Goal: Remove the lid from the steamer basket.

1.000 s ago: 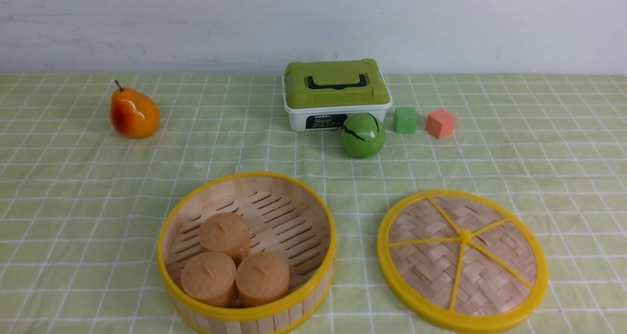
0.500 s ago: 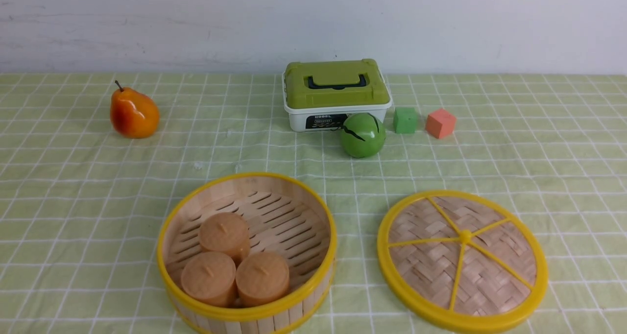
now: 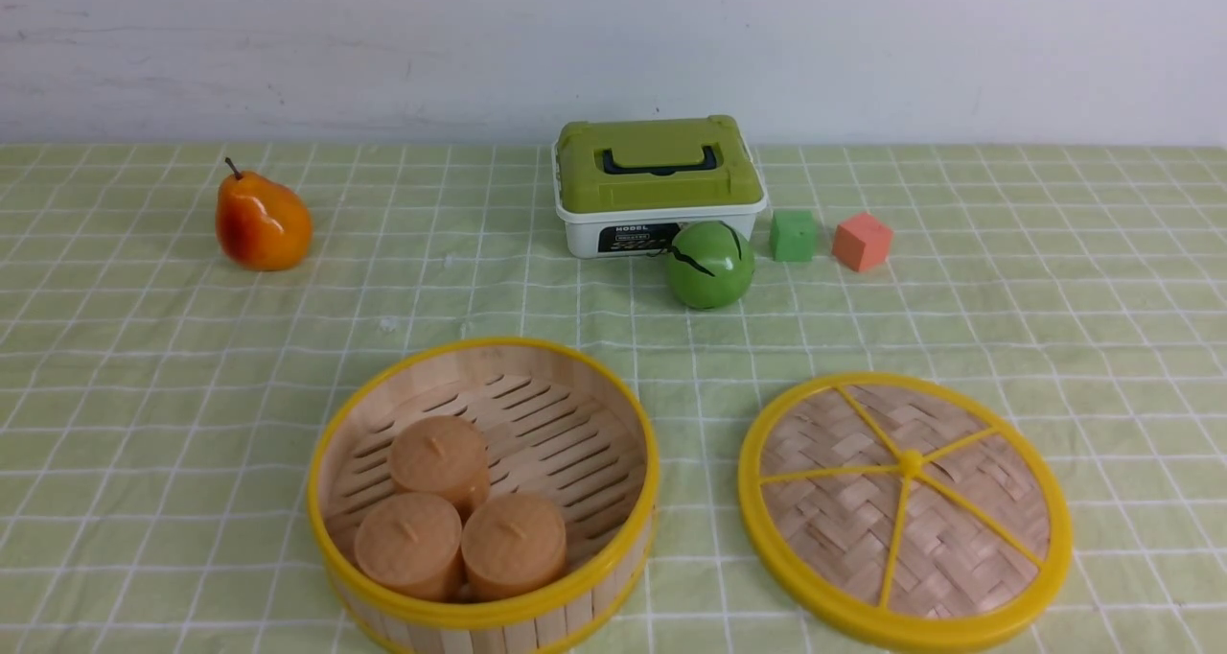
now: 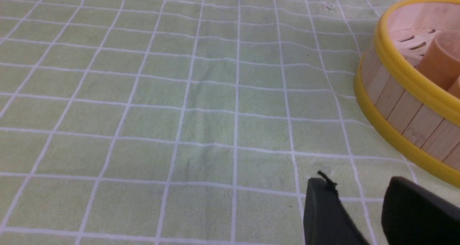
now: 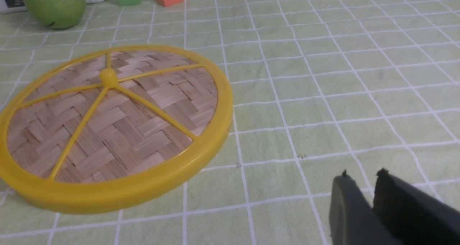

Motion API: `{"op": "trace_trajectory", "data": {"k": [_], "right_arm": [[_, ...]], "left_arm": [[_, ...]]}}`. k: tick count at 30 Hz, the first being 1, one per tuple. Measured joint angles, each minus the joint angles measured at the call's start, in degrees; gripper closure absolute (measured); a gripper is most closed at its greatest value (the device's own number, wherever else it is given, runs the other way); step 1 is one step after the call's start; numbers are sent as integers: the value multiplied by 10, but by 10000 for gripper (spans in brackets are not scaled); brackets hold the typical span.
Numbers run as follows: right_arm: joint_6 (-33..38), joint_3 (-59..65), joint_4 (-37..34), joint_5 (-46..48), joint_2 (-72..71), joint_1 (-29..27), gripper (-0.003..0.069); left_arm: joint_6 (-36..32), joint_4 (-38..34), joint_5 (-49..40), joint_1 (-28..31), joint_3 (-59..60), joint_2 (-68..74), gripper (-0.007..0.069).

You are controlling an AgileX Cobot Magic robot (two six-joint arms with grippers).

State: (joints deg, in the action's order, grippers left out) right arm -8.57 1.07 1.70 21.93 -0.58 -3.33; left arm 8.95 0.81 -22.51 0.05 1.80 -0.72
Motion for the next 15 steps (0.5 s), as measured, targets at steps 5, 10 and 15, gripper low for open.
{"op": "trace_trajectory", "data": {"k": [5, 10, 15], "right_arm": [[0, 0, 0, 0, 0, 0, 561], [0, 0, 0, 0, 0, 0, 561], [0, 0, 0, 0, 0, 0, 557]], "left_arm": [[0, 0, 0, 0, 0, 0, 385], [0, 0, 0, 0, 0, 0, 385], [0, 0, 0, 0, 0, 0, 385]]}}
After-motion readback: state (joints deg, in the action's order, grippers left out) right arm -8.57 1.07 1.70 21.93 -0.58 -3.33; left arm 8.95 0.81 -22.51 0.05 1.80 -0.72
